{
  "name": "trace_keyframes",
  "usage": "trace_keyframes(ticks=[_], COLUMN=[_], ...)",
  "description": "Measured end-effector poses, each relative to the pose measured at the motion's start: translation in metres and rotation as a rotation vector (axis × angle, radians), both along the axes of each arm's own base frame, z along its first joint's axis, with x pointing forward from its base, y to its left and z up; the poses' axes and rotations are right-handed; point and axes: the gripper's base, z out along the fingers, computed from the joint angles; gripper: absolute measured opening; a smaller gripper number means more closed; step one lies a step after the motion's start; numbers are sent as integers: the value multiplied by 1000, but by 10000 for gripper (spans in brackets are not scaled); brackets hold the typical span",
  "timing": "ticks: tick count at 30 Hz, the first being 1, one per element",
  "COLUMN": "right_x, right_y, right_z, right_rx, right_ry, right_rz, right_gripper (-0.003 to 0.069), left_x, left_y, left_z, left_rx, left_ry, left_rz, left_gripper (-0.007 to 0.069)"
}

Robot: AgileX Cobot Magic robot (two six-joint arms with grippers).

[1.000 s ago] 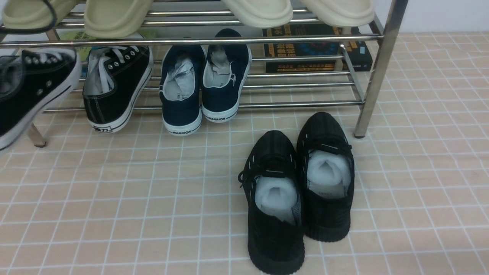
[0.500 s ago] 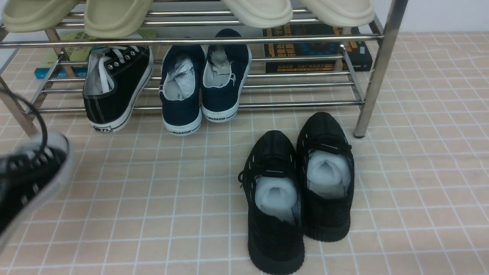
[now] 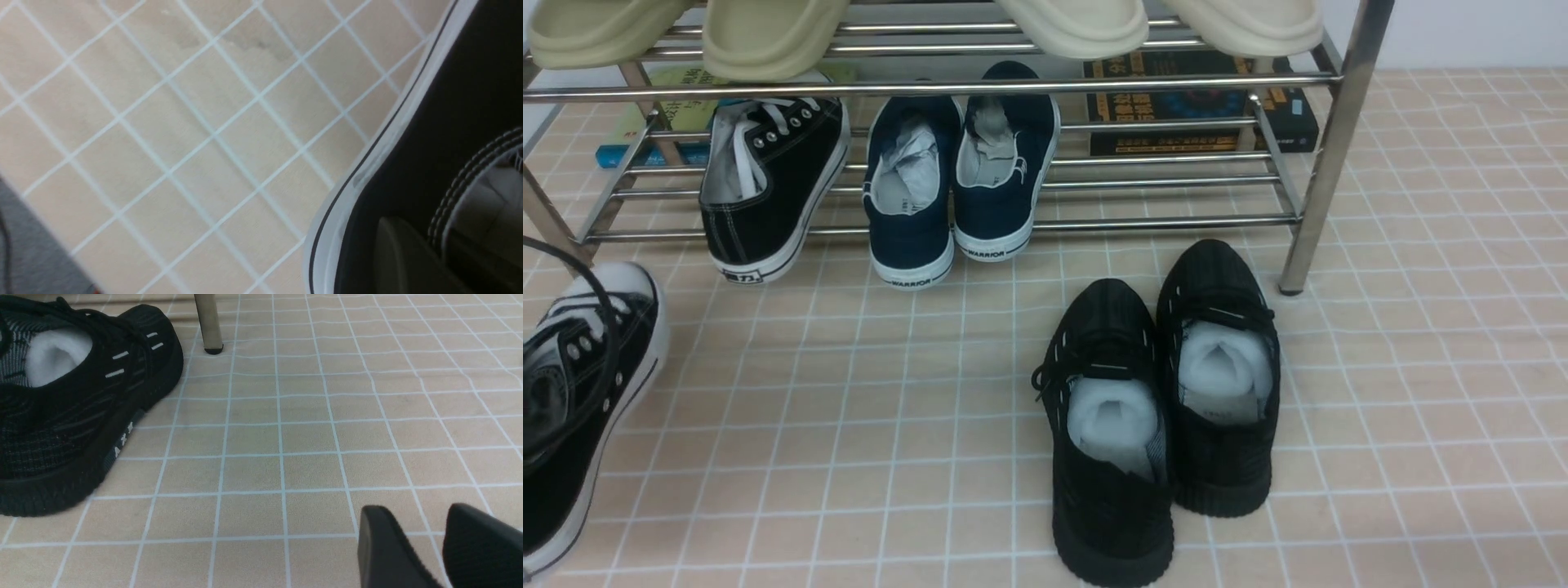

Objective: Take the shoes off the shelf from the light coffee tablecloth by hand.
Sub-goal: 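Set the held shoe down on the floor in front of the rack with the left gripper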

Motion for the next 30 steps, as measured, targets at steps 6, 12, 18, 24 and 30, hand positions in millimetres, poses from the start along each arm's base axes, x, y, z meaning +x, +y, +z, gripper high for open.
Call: trace_keyframes(ticks=[6,12,18,24,30], right_x=[0,0,0,0,0], right_y=[0,0,0,0,0], right_z=[0,0,0,0,0], right_rx=[0,1,1,0,0], right_ry=[0,0,0,0,0], right_rz=[0,0,0,0,0], right_gripper=[240,240,240,240,240], left_x=[17,30,43,48,49], left_y=[2,5,9,12,12], left_z=[-8,-27,-40,-46,-47], left_rx=[-24,-41,-12,25,59], left_ry=[-50,36,54,78,100], left_rz=[42,49,22,-7,-75], left_gripper=[26,30,29,35,82])
